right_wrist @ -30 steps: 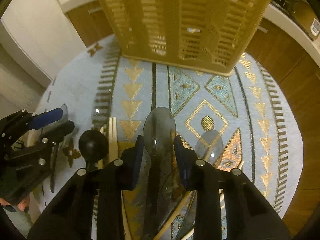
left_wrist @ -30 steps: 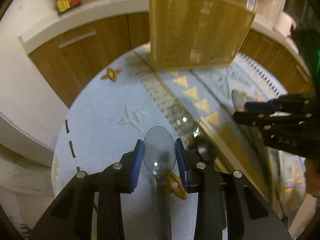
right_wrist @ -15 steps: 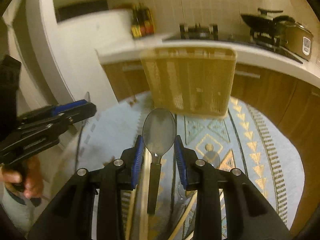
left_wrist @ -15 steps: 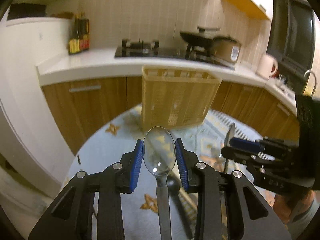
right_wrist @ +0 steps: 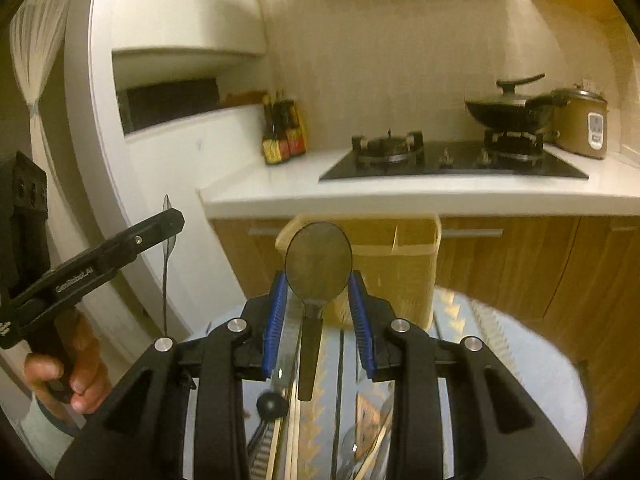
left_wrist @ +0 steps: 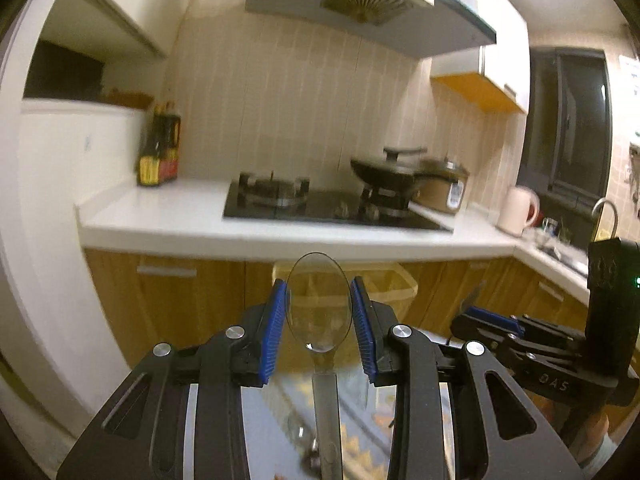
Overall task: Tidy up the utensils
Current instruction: 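Lift both held clear spoons up over the beige utensil basket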
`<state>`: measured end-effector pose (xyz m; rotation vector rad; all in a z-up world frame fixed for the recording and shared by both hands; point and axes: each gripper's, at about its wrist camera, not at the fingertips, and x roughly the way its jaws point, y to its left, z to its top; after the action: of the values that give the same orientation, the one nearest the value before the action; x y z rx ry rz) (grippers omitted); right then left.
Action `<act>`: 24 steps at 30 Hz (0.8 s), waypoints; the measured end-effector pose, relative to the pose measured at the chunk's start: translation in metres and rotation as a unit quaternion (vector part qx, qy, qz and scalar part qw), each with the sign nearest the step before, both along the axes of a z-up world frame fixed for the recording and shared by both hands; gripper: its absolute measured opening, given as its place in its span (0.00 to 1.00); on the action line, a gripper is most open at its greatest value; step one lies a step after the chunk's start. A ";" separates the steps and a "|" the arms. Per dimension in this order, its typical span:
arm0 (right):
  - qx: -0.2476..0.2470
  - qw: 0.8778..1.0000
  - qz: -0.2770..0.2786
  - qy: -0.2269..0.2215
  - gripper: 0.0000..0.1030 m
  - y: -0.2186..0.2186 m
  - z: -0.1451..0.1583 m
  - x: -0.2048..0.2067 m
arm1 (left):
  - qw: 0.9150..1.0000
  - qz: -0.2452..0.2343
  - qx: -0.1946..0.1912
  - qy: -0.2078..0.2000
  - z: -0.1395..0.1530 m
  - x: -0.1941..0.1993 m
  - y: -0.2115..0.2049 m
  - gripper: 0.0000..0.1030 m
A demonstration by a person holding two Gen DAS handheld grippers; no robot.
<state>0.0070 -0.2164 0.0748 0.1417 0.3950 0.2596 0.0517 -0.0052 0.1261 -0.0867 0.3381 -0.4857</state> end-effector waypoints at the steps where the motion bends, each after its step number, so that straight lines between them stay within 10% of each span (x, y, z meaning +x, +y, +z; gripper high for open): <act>1: 0.000 1.000 -0.005 -0.007 0.28 -0.002 0.007 0.001 | 1.000 -0.002 -0.007 -0.011 0.007 0.006 -0.002 0.30; 14: -0.037 0.991 -0.089 -0.091 0.28 -0.029 0.083 0.064 | 0.993 0.027 -0.079 -0.085 0.053 0.094 -0.025 0.30; 24: -0.088 0.983 -0.148 -0.064 0.28 -0.034 0.033 0.123 | 0.993 0.054 -0.081 -0.060 0.003 0.152 -0.036 0.31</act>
<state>0.1300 -0.2500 0.1074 0.0095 0.2624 -0.0599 0.2037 -0.0409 0.1294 -0.2318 0.1751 -0.4081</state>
